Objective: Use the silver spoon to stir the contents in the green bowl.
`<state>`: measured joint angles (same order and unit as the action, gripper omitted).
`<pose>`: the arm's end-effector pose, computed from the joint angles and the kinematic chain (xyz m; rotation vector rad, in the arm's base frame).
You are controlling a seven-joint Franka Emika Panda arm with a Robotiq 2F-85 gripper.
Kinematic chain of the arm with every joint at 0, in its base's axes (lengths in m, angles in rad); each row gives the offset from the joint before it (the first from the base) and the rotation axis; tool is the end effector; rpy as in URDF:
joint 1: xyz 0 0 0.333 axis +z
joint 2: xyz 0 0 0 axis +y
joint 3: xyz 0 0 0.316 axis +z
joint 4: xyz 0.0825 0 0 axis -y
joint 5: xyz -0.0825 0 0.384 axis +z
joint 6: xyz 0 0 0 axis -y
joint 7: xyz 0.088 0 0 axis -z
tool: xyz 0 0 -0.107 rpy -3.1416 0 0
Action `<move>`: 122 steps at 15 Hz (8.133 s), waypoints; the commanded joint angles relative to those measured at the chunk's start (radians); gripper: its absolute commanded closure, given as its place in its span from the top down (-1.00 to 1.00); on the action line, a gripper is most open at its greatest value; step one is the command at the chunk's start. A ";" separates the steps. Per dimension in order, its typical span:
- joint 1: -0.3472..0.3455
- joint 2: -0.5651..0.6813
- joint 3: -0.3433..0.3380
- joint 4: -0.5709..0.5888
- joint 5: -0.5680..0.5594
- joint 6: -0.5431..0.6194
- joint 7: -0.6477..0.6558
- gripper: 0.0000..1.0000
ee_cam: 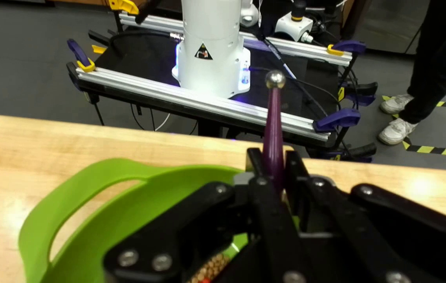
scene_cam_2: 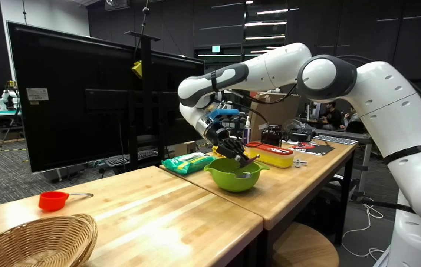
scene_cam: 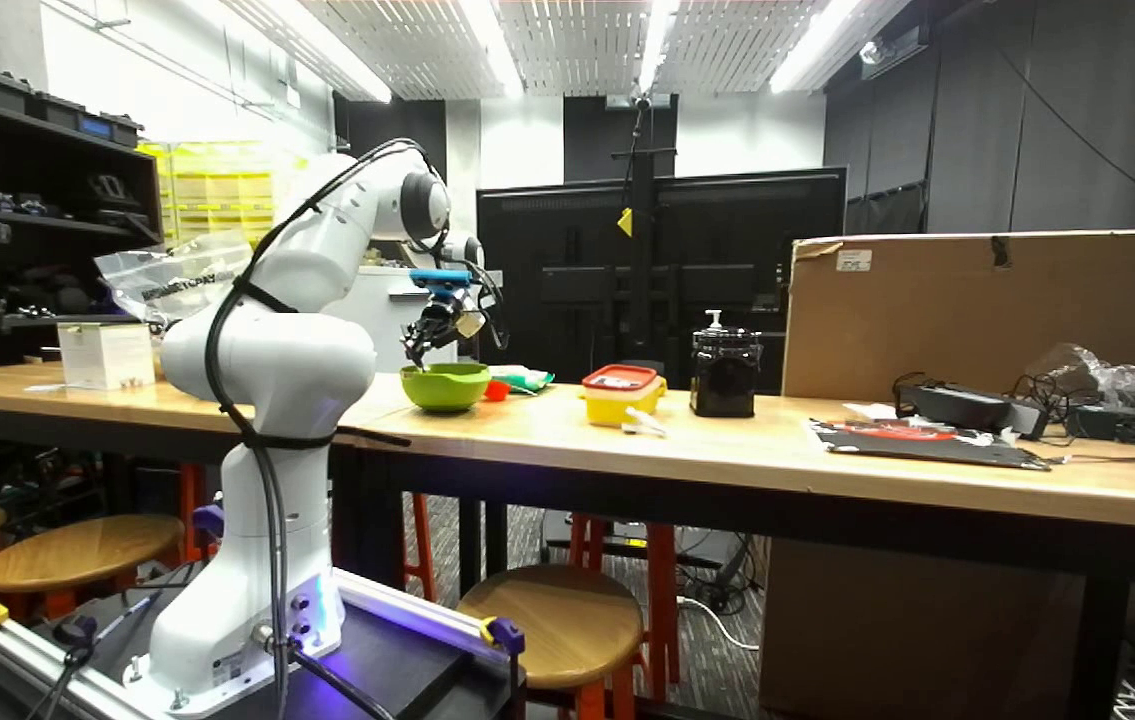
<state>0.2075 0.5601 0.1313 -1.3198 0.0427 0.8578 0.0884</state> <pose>0.5531 0.1847 0.3904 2.6324 0.3701 -1.4851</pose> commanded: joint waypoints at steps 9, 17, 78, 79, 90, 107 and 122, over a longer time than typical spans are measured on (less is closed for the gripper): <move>-0.011 -0.115 -0.026 -0.132 0.035 -0.264 0.017 -0.93; -0.022 -0.086 -0.026 -0.136 0.015 -0.329 -0.022 -0.93; 0.084 0.547 0.041 0.797 -0.447 -0.527 -0.566 -0.93; 0.092 0.546 0.042 0.802 -0.442 -0.525 -0.566 -0.93; 0.123 0.566 0.037 0.869 -0.335 -0.521 -0.504 -0.93; 0.016 0.610 -0.004 0.994 0.041 -0.568 -0.109 -0.93; -0.058 0.680 0.008 0.971 0.188 -0.627 0.039 -0.93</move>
<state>0.1564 1.2063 0.1363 -0.3755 0.2219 0.2976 0.1401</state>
